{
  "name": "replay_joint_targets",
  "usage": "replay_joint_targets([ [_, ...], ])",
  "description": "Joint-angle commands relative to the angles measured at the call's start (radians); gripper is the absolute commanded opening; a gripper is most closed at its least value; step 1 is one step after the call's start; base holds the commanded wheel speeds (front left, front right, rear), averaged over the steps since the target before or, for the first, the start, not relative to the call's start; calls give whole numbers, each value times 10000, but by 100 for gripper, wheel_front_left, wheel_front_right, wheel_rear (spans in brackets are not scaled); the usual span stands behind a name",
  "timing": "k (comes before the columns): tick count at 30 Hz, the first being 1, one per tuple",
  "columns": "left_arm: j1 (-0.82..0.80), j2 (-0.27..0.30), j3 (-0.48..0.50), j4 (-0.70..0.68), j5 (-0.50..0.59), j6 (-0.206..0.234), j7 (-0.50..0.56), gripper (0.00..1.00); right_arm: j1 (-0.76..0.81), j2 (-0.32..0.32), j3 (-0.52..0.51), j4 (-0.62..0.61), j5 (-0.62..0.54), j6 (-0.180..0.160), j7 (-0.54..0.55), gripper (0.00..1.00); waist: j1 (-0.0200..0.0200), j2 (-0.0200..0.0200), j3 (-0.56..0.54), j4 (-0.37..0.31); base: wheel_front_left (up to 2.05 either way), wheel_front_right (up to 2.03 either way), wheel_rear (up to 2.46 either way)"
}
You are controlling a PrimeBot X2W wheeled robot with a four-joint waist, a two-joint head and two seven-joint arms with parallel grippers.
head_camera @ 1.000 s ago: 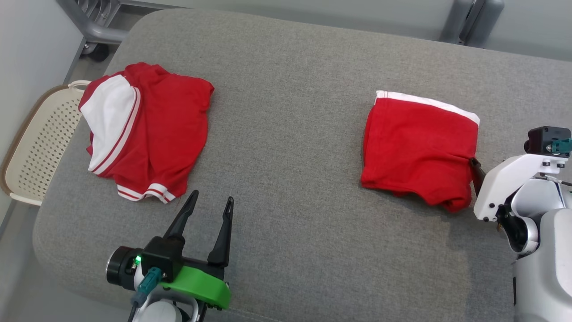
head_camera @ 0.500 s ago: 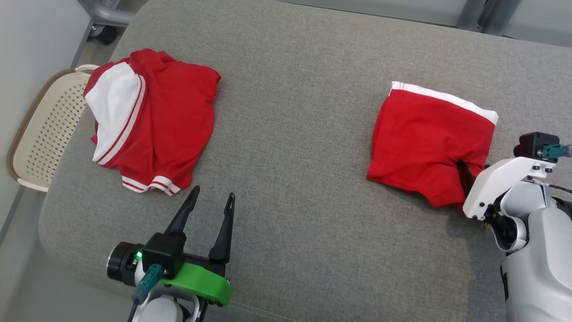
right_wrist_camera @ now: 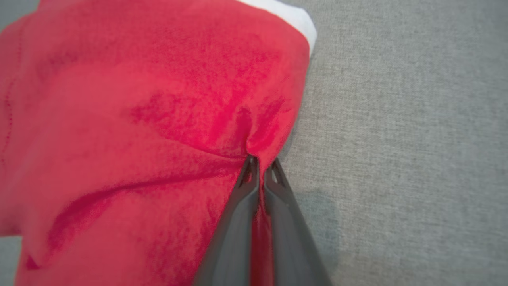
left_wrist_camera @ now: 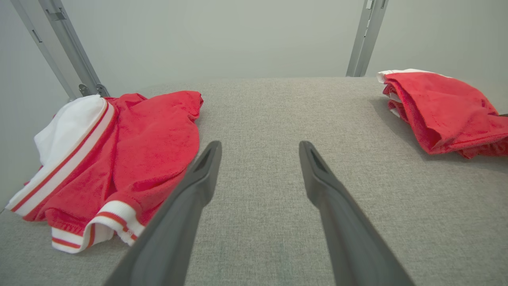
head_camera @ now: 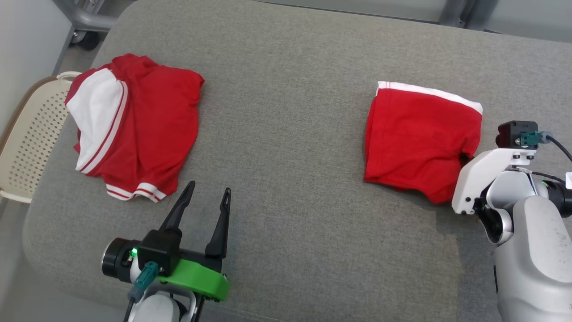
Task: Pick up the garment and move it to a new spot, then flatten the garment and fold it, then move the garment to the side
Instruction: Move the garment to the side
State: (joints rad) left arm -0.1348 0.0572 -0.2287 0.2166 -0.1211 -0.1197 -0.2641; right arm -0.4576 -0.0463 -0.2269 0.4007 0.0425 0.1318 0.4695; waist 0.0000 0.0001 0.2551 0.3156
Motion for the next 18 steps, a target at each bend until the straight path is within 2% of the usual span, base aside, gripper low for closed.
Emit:
replay_joint_targets([
  [1, -191, 61, 45, -76, 49, 44, -3, 100, -78, -77, 8, -127, -110, -22, 74, 0, 0, -1, 57, -300, 0, 0, 0],
  [4, -257, 97, 98, -239, 105, 66, -3, 100, -107, -129, 231, -598, -547, -20, 401, 0, 0, -1, 172, -750, 0, 0, 0],
  [9, -444, 188, 132, -529, 210, 79, -3, 100, -37, -954, 1046, -1226, -740, -20, 939, 0, 0, -1, 494, -1620, 0, 0, 0],
  [14, -757, 350, 112, -867, 382, 74, -3, 100, -190, -2295, 2058, -1590, -216, -20, 1218, 0, 0, -1, 985, -2454, 0, 0, 0],
  [18, -1109, 467, 125, -1113, 533, 184, -3, 100, -491, -3540, 2493, -1345, -18, -20, 1154, 0, 0, -1, 1426, -2878, 0, 0, 0],
])
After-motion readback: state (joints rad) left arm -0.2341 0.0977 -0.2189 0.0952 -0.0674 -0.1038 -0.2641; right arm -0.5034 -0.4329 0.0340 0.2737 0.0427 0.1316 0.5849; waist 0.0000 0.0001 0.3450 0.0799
